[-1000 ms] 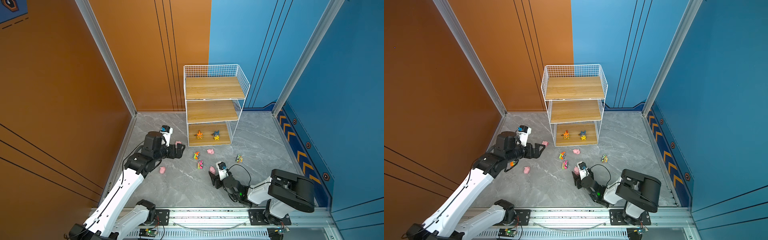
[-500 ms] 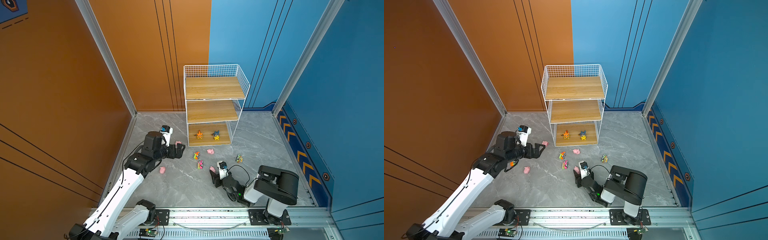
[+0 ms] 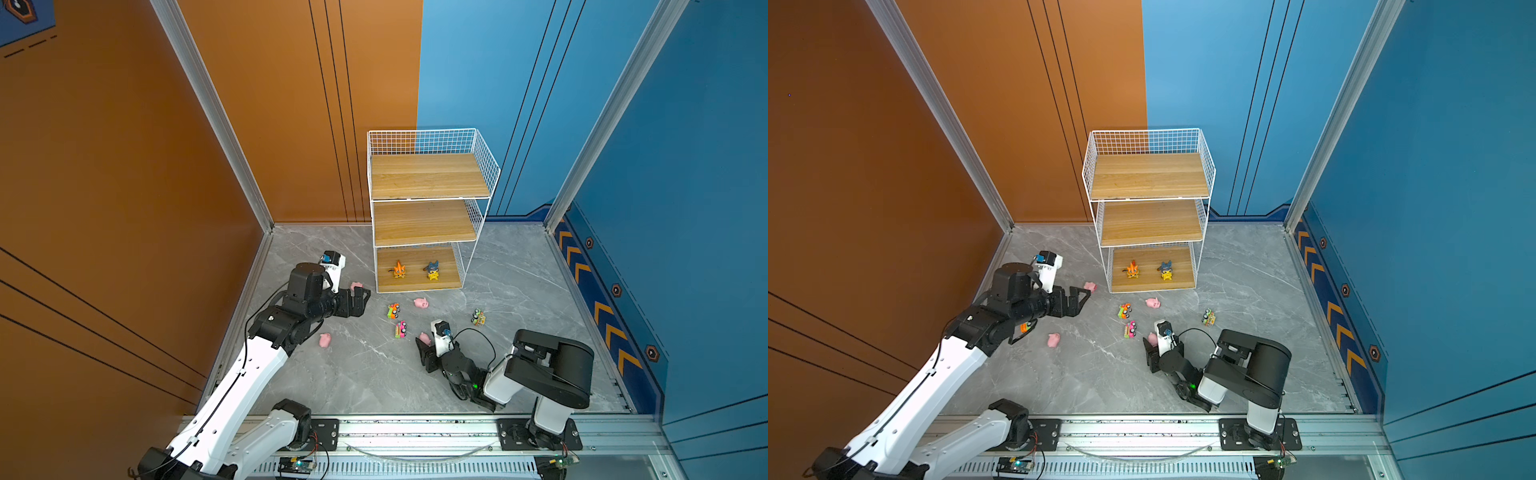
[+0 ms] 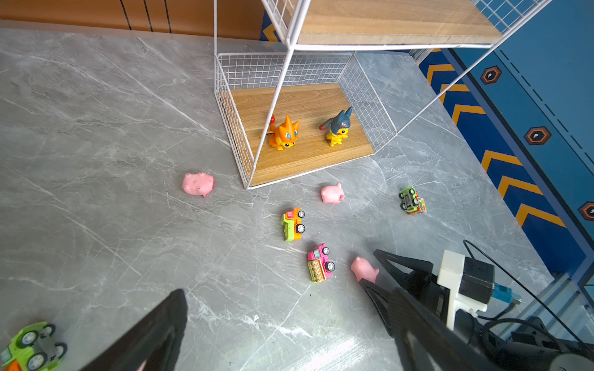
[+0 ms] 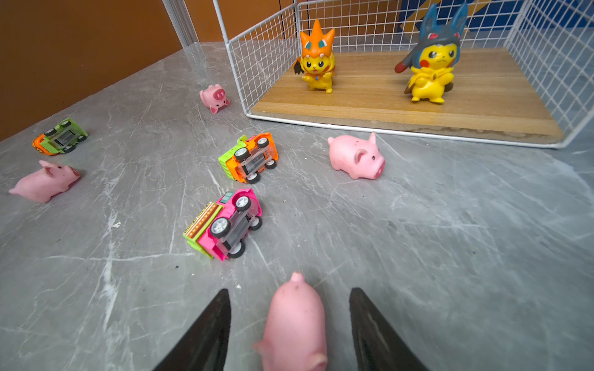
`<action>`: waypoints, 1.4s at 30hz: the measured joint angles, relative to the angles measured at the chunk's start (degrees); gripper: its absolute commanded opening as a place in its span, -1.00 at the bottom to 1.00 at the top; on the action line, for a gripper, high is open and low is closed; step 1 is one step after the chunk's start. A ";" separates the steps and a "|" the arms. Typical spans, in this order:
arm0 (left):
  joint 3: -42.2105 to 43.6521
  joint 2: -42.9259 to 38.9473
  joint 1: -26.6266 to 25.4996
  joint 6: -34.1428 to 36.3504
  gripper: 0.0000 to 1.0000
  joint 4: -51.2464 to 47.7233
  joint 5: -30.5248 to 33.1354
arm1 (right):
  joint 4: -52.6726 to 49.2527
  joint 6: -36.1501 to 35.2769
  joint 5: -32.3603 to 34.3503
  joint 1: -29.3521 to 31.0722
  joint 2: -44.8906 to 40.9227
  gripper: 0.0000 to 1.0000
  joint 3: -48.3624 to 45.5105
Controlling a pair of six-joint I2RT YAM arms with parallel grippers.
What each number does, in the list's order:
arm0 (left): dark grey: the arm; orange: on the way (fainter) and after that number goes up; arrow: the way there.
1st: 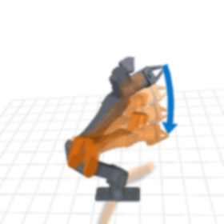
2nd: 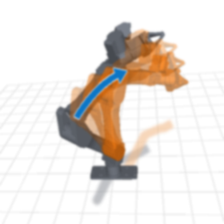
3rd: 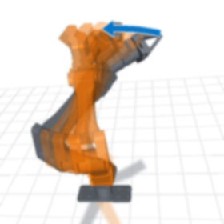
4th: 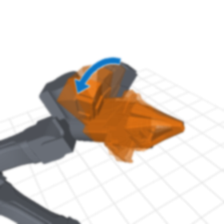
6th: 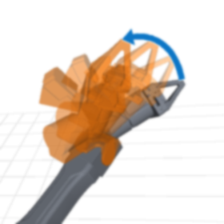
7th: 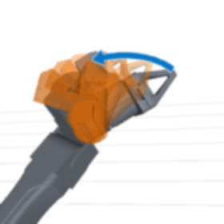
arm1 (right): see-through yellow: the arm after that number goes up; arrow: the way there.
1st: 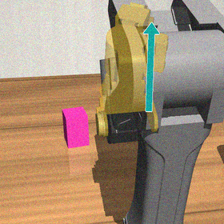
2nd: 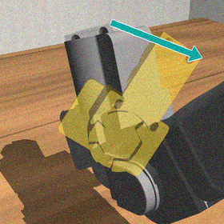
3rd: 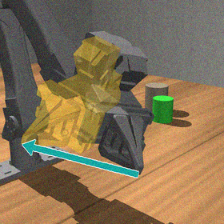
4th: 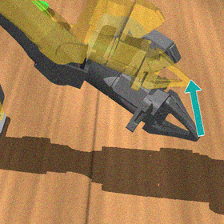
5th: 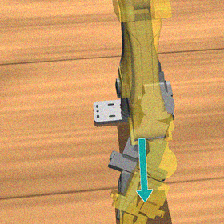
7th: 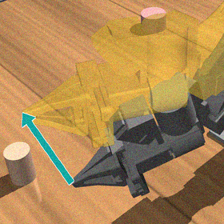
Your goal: Place and organize the plastic toys onto the shelf
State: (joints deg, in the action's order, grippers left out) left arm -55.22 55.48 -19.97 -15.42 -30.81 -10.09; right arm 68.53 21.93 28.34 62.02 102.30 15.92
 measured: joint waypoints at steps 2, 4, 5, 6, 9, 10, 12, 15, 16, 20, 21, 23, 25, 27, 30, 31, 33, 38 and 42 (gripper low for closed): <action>0.00 0.00 0.00 0.00 0.97 0.00 -0.02 | -0.26 0.07 0.02 0.33 0.04 0.20 0.00; 0.00 0.00 0.00 0.00 0.97 -0.02 -0.02 | -0.55 0.20 0.02 0.83 0.04 0.21 0.00; 0.00 0.00 0.00 0.00 0.97 0.00 0.00 | -0.59 0.22 0.04 1.07 0.04 0.21 0.00; 0.00 0.00 0.00 0.00 0.97 0.00 0.00 | -0.70 0.28 0.04 1.27 0.04 0.21 0.00; 0.00 0.00 0.00 0.00 0.97 0.00 -0.02 | -1.25 0.55 0.44 1.75 0.04 0.19 -0.02; 0.00 0.00 0.00 0.00 0.97 0.00 -0.02 | -1.25 0.63 0.46 1.75 0.07 0.18 -0.02; 0.00 -0.04 0.00 0.00 0.97 -0.02 -0.02 | -1.27 0.85 0.48 1.75 0.28 0.17 -0.02; 0.00 -0.13 0.00 0.00 0.97 -0.02 -0.02 | -1.73 1.20 0.72 1.75 0.48 0.12 -0.02; 0.00 -0.15 0.00 0.00 0.97 -0.02 -0.02 | -1.90 1.38 0.90 1.75 0.48 0.11 -0.02; 0.00 -0.31 0.00 0.00 0.97 -0.02 -0.02 | -2.12 2.16 1.31 1.73 0.57 0.01 -0.02; 0.00 -0.33 0.00 0.00 0.97 0.00 -0.02 | -2.16 2.32 1.38 1.73 0.59 -0.05 -0.02; 0.00 -0.39 0.00 0.00 0.97 0.00 -0.02 | -2.43 2.54 1.51 1.68 0.68 -0.14 -0.02; 0.00 -0.44 0.00 0.00 0.97 0.00 -0.02 | -2.60 2.60 1.46 1.55 0.92 -0.20 -0.02; 0.00 -0.44 0.00 0.00 0.97 -0.02 -0.02 | -2.97 2.80 1.44 1.31 1.22 -0.25 0.00; 0.00 -0.44 0.00 0.00 0.97 -0.02 -0.02 | -3.23 3.04 1.42 1.18 1.42 -0.37 0.13; 0.00 -0.44 0.00 0.00 0.97 0.00 -0.02 | -3.32 3.02 1.44 1.18 1.42 -0.41 0.24; 0.00 -0.44 0.00 0.00 0.97 0.00 -0.02 | -3.58 2.99 1.42 1.14 1.31 -0.46 0.28; 0.00 -0.44 0.00 0.00 0.97 0.00 -0.02 | -7.76 1.84 1.49 1.42 -2.67 -0.56 0.57; 0.00 -0.44 0.02 0.00 0.97 0.00 -0.02 | -14.45 -0.07 1.09 1.86 -9.60 -0.58 3.28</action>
State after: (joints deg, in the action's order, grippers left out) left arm -55.22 55.05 -19.94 -15.42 -30.81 -10.11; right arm 54.08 21.87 29.43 63.88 92.71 19.20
